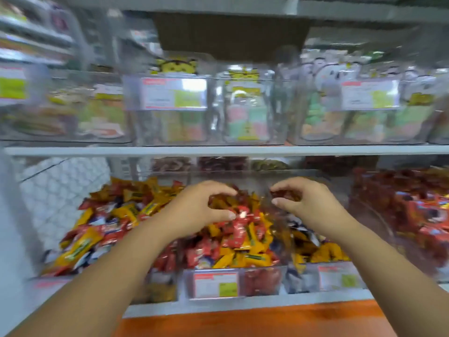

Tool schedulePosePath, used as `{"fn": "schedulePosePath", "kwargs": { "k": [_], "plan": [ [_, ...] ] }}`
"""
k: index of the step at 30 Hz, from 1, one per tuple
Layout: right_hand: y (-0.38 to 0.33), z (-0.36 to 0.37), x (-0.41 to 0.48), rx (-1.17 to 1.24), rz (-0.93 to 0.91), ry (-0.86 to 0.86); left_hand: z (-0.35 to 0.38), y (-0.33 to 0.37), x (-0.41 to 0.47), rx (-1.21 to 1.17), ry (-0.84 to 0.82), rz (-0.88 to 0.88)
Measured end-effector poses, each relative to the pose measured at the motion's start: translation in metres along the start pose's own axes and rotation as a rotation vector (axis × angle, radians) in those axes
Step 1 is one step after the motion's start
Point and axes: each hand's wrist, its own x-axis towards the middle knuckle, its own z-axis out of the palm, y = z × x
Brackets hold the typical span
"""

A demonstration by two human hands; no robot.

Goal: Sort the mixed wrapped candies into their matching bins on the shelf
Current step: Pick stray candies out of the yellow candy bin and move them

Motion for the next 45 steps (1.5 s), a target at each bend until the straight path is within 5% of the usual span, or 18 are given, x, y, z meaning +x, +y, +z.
{"fn": "schedulePosePath", "kwargs": {
  "k": [9, 20, 28, 33, 39, 45],
  "plan": [
    [-0.137, 0.1, 0.014, -0.065, -0.431, -0.338, -0.086, -0.108, -0.135, 0.015, 0.072, -0.335],
    [-0.192, 0.177, 0.039, -0.377, -0.292, -0.982, -0.101, -0.148, -0.16, 0.077, -0.119, -0.378],
    [-0.181, 0.175, 0.055, -0.277, -0.273, -0.664, -0.1, -0.152, -0.145, 0.023, -0.098, -0.414],
    [-0.183, 0.187, 0.059, -0.259, -0.285, -0.567, -0.102, -0.153, -0.14, 0.202, -0.069, -0.449],
    [-0.198, 0.205, 0.049, -0.197, -0.287, -0.905, -0.104, -0.153, -0.14, 0.217, -0.145, -0.439],
    [-0.194, 0.195, 0.054, -0.256, -0.233, -0.867, -0.098, -0.151, -0.138, 0.272, -0.188, -0.381]
  ]
}}
